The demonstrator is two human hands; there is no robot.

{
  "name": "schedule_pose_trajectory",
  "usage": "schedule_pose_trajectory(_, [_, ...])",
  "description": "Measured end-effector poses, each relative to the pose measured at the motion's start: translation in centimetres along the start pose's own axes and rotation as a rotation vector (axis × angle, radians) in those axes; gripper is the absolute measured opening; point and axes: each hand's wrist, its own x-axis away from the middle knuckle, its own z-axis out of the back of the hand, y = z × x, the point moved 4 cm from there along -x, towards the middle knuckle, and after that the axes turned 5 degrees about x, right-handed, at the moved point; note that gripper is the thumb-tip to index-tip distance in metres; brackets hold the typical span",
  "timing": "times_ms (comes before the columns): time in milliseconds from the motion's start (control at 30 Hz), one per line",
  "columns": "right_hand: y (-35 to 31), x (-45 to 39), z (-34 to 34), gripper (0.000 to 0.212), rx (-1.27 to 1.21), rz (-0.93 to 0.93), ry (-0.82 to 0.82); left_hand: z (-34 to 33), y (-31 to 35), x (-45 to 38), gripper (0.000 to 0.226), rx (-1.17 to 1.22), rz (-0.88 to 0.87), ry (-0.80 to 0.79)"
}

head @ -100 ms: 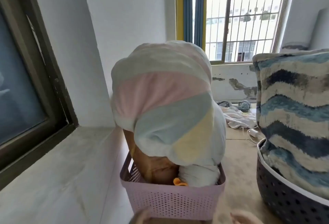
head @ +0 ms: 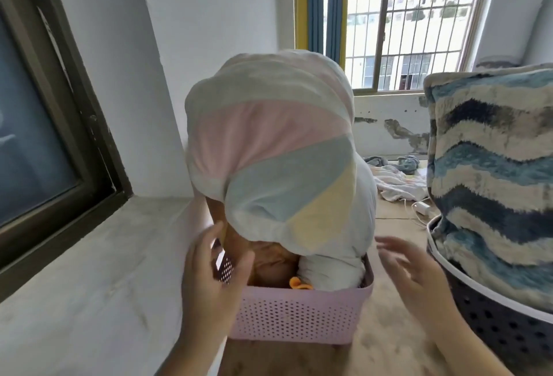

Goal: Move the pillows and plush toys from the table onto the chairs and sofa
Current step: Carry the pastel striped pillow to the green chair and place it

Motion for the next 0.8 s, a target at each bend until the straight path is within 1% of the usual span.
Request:
schedule_pose_trajectory(33, [-1.0,-2.6,0.2,0.015,-0.042,0.034,0.017,0.0,1.4,-2.8,0.072,-0.035,-0.082,0.084])
schedule_pose_trajectory(67, [-2.9,-4.6,0.4,0.022,-0.029,0.048,0.061,0.1,3.2,-5.0,0.079,-0.098,-0.151,0.138])
schedule_pose_trajectory(100, [-4.5,-6.4,0.1,0.038,-0.066,0.042,0.067,-0.1,4.6,-6.8,0.084,-0.145,-0.198,0.152])
schedule_pose_trajectory(133, [-5.9,-8.0,-0.2,0.054,-0.096,-0.009,0.053,-0.3,5.4,-8.7,0.086,-0.170,-0.186,0.138])
schedule_pose_trajectory(167, [-5.9,-9.6,-0.8,0.065,-0.132,-0.057,0.035,-0.7,5.2,-10.7,0.086,-0.176,-0.108,0.123])
schedule_pose_trajectory(233, [-6.6,-11.4,-2.0,0.075,-0.166,-0.181,-0.047,-1.7,4.9,-13.9,0.087,-0.097,0.108,0.038])
schedule_pose_trajectory(300, [-6.4,-12.5,-3.2,0.084,-0.155,-0.252,-0.077,-2.7,4.1,-15.5,0.094,-0.038,0.245,-0.035])
schedule_pose_trajectory(400, [-5.7,-13.1,-4.3,0.095,-0.195,-0.310,-0.076,-3.5,2.7,-16.2,0.098,0.052,0.327,-0.012])
schedule_pose_trajectory(533, [-4.1,-13.6,-6.2,0.115,-0.365,-0.350,-0.097,-4.2,1.0,-15.7,0.097,0.149,0.435,0.038])
schedule_pose_trajectory(567, [-3.7,-13.8,-6.6,0.113,-0.397,-0.335,-0.094,-4.5,0.8,-15.6,0.089,0.193,0.421,0.024])
schedule_pose_trajectory(600, [-3.7,-13.8,-6.8,0.108,-0.428,-0.312,-0.095,-4.7,1.0,-15.5,0.073,0.225,0.372,0.012])
schedule_pose_trajectory(633, [-3.7,-13.9,-7.1,0.101,-0.458,-0.274,-0.092,-4.9,1.3,-15.3,0.050,0.234,0.322,0.009])
schedule_pose_trajectory(667, [-3.9,-13.9,-7.3,0.095,-0.484,-0.241,-0.087,-4.9,1.5,-14.9,0.032,0.239,0.291,0.027])
schedule_pose_trajectory(700, [-4.1,-13.8,-7.5,0.088,-0.513,-0.199,-0.078,-4.9,1.8,-14.5,0.025,0.240,0.259,0.056])
schedule_pose_trajectory(800, [-5.8,-13.3,-6.7,0.069,-0.560,-0.057,-0.026,-4.7,2.8,-13.6,0.031,0.292,0.176,0.135])
